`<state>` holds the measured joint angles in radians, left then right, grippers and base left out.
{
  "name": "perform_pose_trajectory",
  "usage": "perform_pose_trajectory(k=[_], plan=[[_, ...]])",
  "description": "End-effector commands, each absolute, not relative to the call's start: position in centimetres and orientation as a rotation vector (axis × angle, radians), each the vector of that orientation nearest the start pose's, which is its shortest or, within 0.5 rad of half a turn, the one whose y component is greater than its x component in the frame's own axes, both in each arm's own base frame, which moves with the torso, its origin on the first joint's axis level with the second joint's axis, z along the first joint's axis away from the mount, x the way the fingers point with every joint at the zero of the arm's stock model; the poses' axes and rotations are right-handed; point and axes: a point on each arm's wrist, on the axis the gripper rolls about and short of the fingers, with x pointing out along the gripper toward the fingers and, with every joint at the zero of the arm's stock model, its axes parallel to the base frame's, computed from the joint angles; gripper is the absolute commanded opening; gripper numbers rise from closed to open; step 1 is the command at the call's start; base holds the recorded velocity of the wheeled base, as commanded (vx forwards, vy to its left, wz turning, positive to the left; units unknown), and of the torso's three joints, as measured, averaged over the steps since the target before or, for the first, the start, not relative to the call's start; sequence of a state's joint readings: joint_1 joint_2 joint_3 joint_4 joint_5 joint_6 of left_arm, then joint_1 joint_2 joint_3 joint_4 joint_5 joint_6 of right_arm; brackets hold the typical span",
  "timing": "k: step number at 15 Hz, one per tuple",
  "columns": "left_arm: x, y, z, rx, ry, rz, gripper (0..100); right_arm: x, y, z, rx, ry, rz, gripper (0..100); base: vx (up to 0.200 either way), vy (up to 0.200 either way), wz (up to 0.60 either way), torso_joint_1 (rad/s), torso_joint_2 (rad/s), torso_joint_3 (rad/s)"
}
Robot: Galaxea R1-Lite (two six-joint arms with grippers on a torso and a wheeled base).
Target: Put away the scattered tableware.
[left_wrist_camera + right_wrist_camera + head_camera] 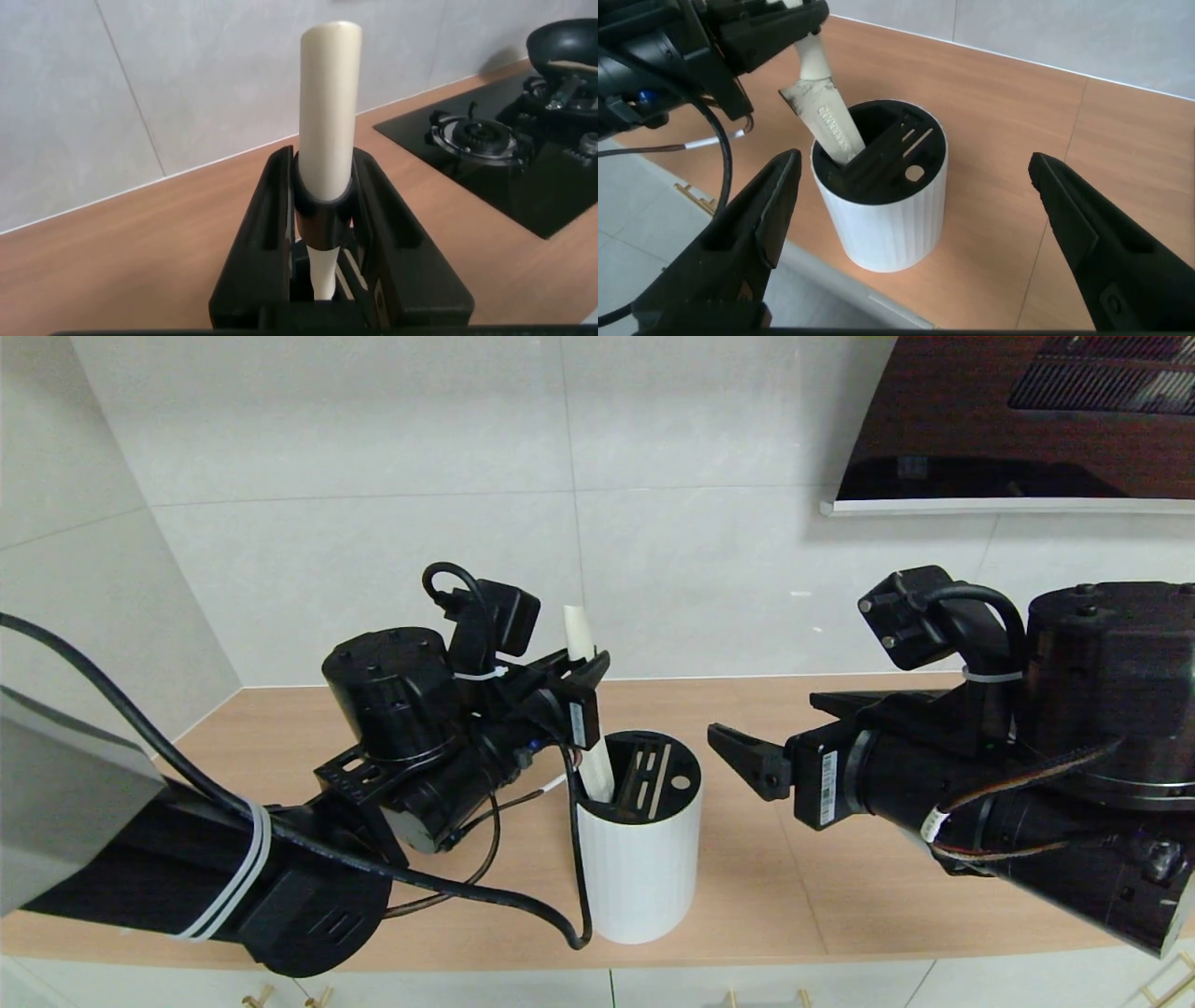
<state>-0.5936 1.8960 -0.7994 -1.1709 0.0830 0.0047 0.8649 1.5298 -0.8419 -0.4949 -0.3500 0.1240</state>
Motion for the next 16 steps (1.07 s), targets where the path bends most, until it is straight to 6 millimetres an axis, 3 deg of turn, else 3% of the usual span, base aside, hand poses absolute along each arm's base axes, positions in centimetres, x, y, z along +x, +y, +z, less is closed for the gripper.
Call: perform_pose_trajectory(k=[1,6,11,16], plan=[[28.6,-19.1,17.4,-0.024,-0.083,-0.512,0,18.1,20.0,22.8,0.011,0.191,0.503,100,0.000,0.000,0.00,0.000,0.00,0.000],[29.1,-19.6,15.9,-0.015,-0.046,-0.514,0,18.1,20.1,22.8,0.010,0.191,0.504,100,0.000,0.000,0.00,0.000,0.00,0.000],[28.9,-19.9,15.9,-0.020,-0.052,-0.526,0,18.1,20.1,22.8,0.010,0.191,0.504,100,0.000,0.000,0.00,0.000,0.00,0.000],[27.5,-19.6,18.1,-0.043,-0.108,-0.541,0,18.1,20.0,22.8,0.010,0.192,0.503,100,0.000,0.000,0.00,0.000,0.00,0.000]])
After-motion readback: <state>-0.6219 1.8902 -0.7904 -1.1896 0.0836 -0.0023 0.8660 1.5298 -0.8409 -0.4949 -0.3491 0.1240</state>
